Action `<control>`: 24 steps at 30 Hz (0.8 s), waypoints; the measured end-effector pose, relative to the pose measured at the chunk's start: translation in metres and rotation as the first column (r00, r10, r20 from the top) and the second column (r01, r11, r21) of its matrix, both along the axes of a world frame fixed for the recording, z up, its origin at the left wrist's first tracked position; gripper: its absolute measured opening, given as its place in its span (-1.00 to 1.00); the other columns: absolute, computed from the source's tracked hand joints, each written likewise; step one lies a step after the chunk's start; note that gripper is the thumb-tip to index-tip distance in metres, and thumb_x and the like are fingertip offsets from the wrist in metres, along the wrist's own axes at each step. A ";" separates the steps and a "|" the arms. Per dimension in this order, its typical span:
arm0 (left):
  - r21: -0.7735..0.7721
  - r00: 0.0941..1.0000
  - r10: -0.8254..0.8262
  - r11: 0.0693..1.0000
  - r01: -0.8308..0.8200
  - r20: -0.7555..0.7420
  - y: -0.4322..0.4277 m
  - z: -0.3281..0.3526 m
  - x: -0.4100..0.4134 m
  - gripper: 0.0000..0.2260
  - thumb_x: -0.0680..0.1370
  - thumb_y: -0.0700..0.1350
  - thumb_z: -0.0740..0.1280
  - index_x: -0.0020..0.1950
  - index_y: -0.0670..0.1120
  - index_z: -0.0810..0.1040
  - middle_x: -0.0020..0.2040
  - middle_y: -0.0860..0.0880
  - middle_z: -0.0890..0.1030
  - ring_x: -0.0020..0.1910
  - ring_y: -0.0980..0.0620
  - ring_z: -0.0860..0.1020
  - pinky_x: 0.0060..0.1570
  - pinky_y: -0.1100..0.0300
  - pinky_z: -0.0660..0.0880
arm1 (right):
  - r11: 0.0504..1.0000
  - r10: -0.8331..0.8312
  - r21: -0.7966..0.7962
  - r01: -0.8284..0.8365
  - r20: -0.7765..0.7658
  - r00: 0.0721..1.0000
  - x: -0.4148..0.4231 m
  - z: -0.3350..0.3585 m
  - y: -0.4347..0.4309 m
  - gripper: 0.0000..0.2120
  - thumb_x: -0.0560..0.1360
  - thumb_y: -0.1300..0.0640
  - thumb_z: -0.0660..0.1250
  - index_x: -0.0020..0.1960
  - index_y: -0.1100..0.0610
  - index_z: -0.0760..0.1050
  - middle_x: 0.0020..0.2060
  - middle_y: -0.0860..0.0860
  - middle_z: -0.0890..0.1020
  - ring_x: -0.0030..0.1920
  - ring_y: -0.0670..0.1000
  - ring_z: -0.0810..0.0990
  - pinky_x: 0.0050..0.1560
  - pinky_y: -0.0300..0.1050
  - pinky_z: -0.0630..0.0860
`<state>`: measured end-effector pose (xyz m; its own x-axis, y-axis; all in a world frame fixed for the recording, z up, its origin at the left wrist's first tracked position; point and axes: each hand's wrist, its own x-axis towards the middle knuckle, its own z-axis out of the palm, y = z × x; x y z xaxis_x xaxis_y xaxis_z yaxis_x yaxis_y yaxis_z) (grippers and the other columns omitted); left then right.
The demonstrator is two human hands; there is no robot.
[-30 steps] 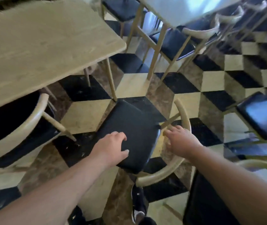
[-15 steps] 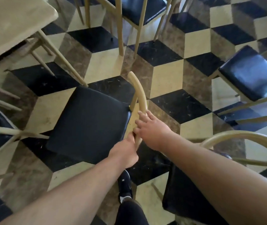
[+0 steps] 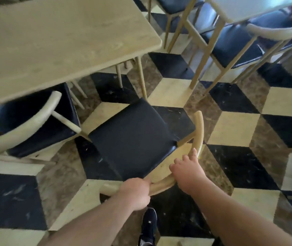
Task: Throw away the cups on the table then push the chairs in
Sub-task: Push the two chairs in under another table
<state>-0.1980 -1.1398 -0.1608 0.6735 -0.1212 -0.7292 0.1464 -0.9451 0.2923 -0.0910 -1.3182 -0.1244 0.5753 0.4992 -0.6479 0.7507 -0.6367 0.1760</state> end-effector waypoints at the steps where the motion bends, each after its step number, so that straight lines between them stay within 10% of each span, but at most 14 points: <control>1: -0.002 1.000 -0.009 1.000 0.009 0.012 0.021 0.002 0.001 -0.63 0.65 0.04 0.33 0.45 0.03 0.44 0.13 -0.05 0.65 0.03 -0.15 0.62 -0.08 -0.03 0.52 | 1.000 -0.011 -0.002 0.011 -0.007 1.000 0.004 0.001 0.015 -0.66 0.64 -0.03 0.40 0.38 -0.02 0.53 0.24 0.05 0.60 0.34 0.28 0.51 0.49 0.67 -0.05; 10: 0.066 0.981 -0.105 0.993 0.095 0.164 0.165 0.008 0.061 -0.78 0.62 0.02 0.34 0.23 0.00 0.50 -0.03 -0.04 0.65 -0.10 -0.15 0.64 -0.05 -0.12 0.61 | 0.996 -0.068 0.048 0.069 -0.030 0.997 0.053 -0.004 0.137 -0.67 0.61 -0.13 0.41 0.32 -0.07 0.55 0.23 -0.02 0.64 0.36 0.18 0.54 0.54 0.51 0.10; 16: 0.139 0.973 -0.105 0.987 0.077 0.204 0.221 0.000 0.117 -0.74 0.56 0.15 0.43 0.13 0.05 0.50 -0.26 0.08 0.44 -0.30 -0.04 0.45 -0.33 0.01 0.32 | 0.996 -0.029 0.080 0.034 -0.063 0.998 0.111 -0.011 0.192 -0.71 0.55 -0.10 0.37 0.25 -0.08 0.57 0.14 -0.06 0.66 0.27 0.12 0.58 0.52 0.34 0.23; 24: 0.238 0.984 -0.051 0.971 0.009 0.170 0.261 0.013 0.191 -0.81 0.59 0.03 0.43 0.15 0.04 0.53 -0.13 0.03 0.58 -0.18 -0.05 0.58 -0.15 0.00 0.53 | 0.989 0.047 0.143 -0.037 -0.074 0.996 0.192 -0.013 0.239 -0.73 0.58 -0.08 0.37 0.25 -0.06 0.54 0.10 -0.06 0.65 0.18 0.11 0.60 0.34 0.16 0.40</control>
